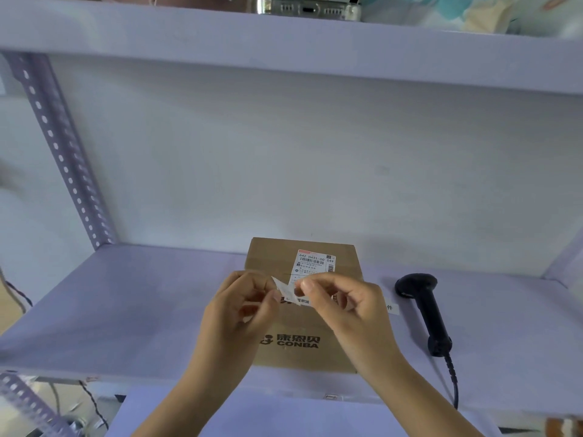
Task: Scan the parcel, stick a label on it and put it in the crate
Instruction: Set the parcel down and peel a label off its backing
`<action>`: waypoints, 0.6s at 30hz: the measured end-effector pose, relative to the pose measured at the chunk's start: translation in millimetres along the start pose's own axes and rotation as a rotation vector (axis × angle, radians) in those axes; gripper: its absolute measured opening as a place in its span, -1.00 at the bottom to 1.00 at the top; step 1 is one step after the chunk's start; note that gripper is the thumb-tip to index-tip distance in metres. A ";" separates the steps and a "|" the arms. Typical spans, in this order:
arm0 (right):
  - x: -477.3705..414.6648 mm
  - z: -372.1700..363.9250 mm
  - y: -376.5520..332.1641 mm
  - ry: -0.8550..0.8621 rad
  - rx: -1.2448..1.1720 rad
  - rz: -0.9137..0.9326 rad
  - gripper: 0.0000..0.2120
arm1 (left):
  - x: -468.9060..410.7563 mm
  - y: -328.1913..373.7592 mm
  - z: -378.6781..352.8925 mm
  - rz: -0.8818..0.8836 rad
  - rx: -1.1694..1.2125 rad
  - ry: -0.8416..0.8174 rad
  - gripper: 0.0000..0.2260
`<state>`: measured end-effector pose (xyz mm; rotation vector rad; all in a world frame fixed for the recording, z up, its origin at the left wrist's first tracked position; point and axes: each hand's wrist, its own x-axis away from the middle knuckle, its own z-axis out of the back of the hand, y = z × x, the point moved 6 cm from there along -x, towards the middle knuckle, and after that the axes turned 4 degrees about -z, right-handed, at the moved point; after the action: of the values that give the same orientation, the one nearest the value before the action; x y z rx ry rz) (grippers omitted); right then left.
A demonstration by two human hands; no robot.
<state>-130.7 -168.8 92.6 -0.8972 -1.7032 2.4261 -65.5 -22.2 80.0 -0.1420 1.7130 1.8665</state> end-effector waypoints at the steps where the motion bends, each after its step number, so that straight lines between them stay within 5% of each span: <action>1: 1.4 -3.2 -1.7 -0.023 0.006 0.012 -0.92 | -0.4 1.2 -0.4 -0.008 -0.004 -0.001 -0.81; 12: -2.2 -6.7 7.2 -0.014 -0.099 -0.155 -0.92 | -3.2 -5.8 4.7 0.002 -0.065 -0.008 -0.93; 18: -18.9 16.2 15.3 0.161 -0.314 -0.271 -0.72 | -14.6 -34.7 46.0 0.098 -0.187 0.020 -0.74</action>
<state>-118.4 -195.2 91.0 -0.7997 -2.0249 1.8988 -22.5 15.6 64.0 -0.1535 1.5816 2.1033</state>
